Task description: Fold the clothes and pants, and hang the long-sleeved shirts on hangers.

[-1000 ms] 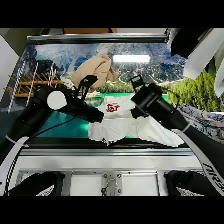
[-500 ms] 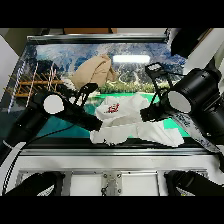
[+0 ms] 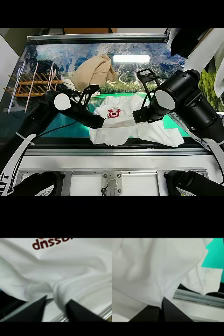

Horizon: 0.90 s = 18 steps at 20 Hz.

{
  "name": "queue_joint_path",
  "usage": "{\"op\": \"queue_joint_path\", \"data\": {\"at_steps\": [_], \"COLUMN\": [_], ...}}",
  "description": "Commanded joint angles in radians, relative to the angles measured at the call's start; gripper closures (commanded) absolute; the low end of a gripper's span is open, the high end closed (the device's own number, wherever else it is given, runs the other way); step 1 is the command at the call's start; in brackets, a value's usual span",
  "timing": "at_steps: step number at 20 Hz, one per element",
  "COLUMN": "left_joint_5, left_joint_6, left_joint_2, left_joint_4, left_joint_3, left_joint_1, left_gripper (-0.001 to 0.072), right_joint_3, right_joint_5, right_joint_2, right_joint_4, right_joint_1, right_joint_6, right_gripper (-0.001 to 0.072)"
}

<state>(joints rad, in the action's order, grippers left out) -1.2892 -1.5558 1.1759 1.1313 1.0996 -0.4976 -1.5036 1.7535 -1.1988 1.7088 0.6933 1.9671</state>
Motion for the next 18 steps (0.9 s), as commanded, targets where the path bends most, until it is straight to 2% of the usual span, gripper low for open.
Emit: {"op": "queue_joint_path", "data": {"at_steps": [1,6,9,11,13,15,18], "left_joint_5": [0.002,0.019,0.022,0.05,0.098,0.152,0.24], "left_joint_6": [0.042,0.046,0.051,0.092,0.095,0.084,0.013], "left_joint_2": [0.011,-0.076,-0.122,-0.129,-0.111,-0.064,0.029], "left_joint_4": [-0.049,-0.05,-0.048,-0.042,0.06,0.241,0.481], "left_joint_3": [0.003,0.003,0.003,0.003,0.004,0.004,0.004], "left_joint_1": [0.004,0.076,0.214,0.329,0.401,0.447,0.5], "left_gripper": [0.0067,0.0073,0.0073,0.0073,0.0073,0.0073,0.0073], "right_joint_3": [0.0,0.0,0.0,0.0,0.0,0.0,0.0], "right_joint_5": [-0.002,-0.002,-0.002,-0.002,-0.002,-0.002,-0.002], "right_joint_2": [-0.008,-0.008,-0.008,-0.008,-0.008,-0.008,-0.008], "right_joint_4": [-0.004,-0.005,-0.004,-0.004,-0.004,-0.004,-0.004], "right_joint_1": [0.001,0.001,0.001,0.001,0.001,0.001,0.001], "right_joint_6": [0.001,0.001,0.001,0.001,0.001,0.001,0.001], "right_gripper": [0.0692,0.0693,0.0693,0.0693,0.0692,0.0693,0.0692]}}
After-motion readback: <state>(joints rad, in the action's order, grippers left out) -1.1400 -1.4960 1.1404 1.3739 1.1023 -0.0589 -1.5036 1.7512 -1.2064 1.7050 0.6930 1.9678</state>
